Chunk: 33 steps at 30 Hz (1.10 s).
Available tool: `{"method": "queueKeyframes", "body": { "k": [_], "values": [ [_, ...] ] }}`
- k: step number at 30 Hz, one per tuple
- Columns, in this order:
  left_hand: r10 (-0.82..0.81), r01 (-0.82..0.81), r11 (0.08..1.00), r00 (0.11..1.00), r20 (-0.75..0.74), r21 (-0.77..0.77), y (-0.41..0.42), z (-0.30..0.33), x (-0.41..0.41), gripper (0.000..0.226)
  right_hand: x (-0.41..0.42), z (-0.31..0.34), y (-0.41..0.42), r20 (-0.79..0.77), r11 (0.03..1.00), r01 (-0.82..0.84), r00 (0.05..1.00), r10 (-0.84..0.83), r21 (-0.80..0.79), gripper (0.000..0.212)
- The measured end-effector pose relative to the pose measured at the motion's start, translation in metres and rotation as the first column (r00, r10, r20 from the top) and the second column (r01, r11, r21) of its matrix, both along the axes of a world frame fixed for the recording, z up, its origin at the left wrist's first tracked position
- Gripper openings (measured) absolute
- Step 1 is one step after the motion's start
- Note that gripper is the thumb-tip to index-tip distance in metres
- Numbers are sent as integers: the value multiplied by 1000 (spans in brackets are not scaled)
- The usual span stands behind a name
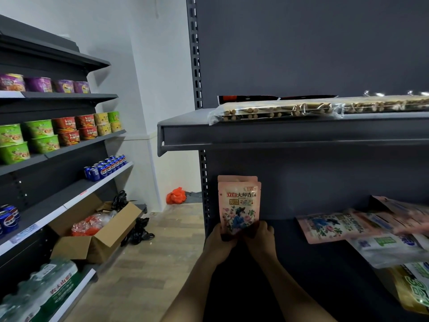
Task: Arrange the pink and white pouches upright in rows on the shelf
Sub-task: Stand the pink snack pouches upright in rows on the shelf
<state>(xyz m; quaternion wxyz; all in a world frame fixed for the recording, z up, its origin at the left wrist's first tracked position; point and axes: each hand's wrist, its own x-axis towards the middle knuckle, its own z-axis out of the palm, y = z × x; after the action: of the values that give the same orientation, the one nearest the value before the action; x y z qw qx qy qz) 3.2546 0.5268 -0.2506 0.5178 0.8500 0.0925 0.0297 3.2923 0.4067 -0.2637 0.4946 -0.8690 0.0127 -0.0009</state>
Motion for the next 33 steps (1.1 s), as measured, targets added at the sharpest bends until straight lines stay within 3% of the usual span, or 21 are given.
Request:
{"method": "queueKeyframes", "body": {
  "k": [4,8,12,16,22,27,33],
  "values": [
    [22,-24,993,1000,-16,-113,-1,3,0,53,1,2,-5,-40,998,-56,998,57,5,62],
    [104,-115,944,993,-54,-308,7,6,3,68,39,-32,-25,-63,994,-106,992,107,29,85],
    [346,-317,880,938,18,-354,7,15,4,25,21,-8,-43,-82,991,-133,988,130,-30,70],
    [503,-442,849,845,181,-290,-4,24,6,19,0,20,-63,-98,963,-247,966,238,-103,35],
    [427,-389,904,805,412,-176,-47,39,0,15,-7,28,-101,-50,963,-267,963,265,-35,15],
    [319,-286,947,808,495,-143,-78,46,4,8,-6,33,-140,-21,975,-218,976,219,42,16],
    [87,-82,996,950,300,-29,-102,50,29,12,4,34,-183,34,997,-71,997,72,-16,24]
  ]
}}
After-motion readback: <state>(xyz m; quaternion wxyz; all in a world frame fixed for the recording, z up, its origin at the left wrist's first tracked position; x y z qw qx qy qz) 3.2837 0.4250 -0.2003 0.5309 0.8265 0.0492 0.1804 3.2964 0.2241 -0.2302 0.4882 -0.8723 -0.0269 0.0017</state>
